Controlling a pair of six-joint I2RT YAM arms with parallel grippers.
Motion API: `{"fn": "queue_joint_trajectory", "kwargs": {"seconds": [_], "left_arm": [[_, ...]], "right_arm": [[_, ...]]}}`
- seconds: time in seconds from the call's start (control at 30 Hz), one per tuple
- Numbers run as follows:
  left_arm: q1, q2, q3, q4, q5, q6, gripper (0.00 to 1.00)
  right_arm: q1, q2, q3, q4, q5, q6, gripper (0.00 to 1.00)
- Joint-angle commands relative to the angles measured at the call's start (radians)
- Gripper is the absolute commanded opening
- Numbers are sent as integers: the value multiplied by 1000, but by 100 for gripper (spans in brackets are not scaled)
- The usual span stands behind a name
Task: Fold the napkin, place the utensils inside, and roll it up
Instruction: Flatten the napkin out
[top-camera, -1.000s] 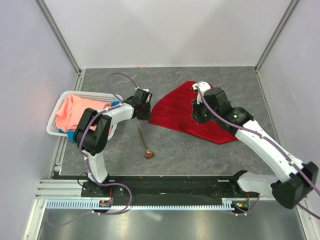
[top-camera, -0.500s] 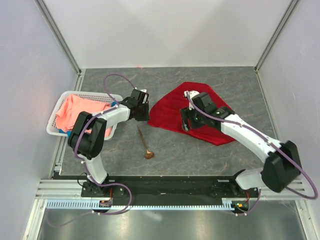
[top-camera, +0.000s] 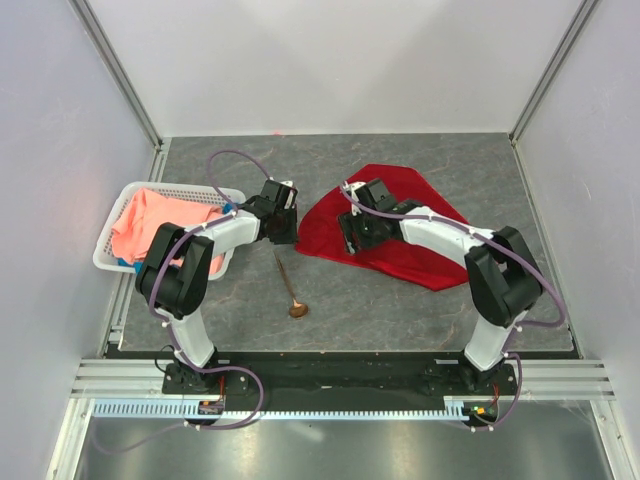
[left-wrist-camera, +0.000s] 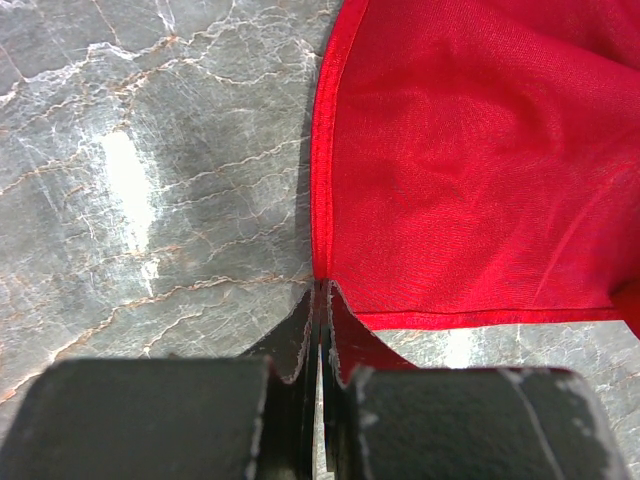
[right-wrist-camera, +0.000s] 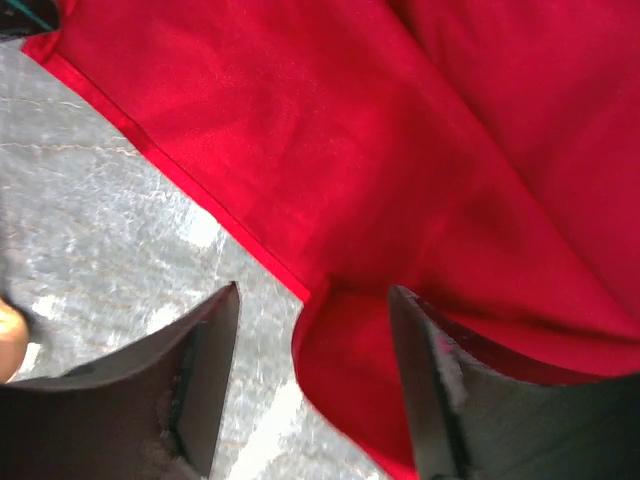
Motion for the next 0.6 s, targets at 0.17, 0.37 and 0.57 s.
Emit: {"fn": "queue_joint_trajectory", "kwargs": {"seconds": [0.17,0.37,0.57], "left_arm": [[3,-50,-7,8,8,13,2],[38,-112,-10,10,71,-13,2],[72,-232,4,1,111,-25,2]], "right_arm": [[2,74,76,40,-83,-23,18],[-1,-109,96,-55,41,-53,0],[-7,-387,143,-154,245,-103,0]]}}
